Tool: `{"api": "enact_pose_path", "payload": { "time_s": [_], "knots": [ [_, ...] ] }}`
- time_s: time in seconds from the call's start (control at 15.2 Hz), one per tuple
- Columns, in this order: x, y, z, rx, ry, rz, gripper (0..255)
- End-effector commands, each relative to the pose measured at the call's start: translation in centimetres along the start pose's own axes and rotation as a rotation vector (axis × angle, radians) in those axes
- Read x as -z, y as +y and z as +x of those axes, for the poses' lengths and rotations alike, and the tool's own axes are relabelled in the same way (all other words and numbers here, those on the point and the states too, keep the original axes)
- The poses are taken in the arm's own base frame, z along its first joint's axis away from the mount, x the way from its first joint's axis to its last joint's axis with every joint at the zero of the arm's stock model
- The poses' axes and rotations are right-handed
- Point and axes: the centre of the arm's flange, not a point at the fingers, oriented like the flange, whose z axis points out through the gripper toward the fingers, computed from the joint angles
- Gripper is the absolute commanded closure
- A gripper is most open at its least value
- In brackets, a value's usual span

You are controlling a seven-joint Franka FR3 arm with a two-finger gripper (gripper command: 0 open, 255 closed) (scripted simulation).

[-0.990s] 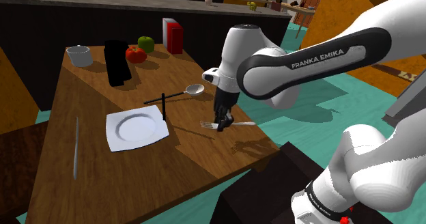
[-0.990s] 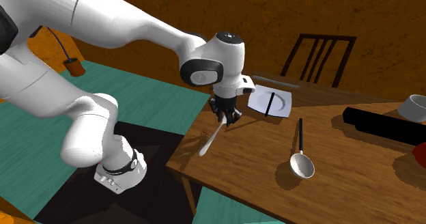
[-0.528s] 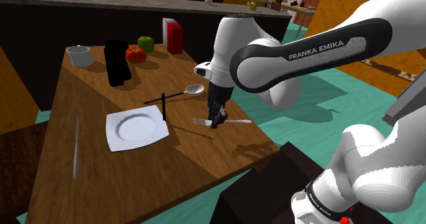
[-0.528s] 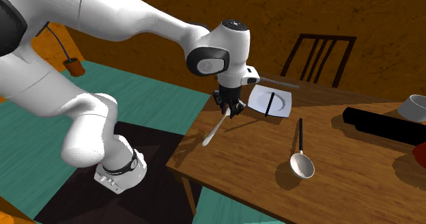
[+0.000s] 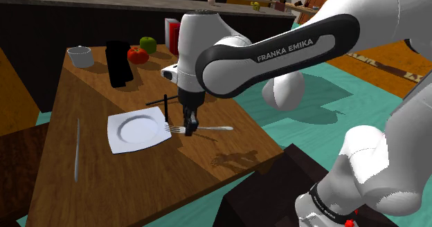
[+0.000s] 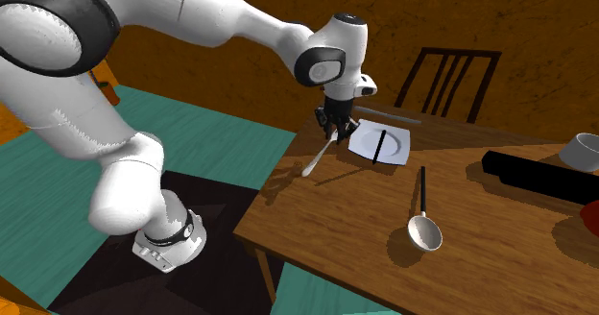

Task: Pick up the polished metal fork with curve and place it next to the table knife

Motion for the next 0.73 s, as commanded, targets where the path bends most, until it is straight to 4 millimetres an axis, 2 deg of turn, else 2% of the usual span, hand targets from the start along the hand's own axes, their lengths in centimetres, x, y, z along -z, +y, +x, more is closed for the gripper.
{"api": "enact_pose_path", "payload": {
  "time_s": [0.0,0.66],
  "knots": [
    [-0.2,-0.4,2.9,-0.001,0.001,0.001,255],
    [-0.7,-2.2,15.9,-0.001,0.001,0.001,255]
  ]
}}
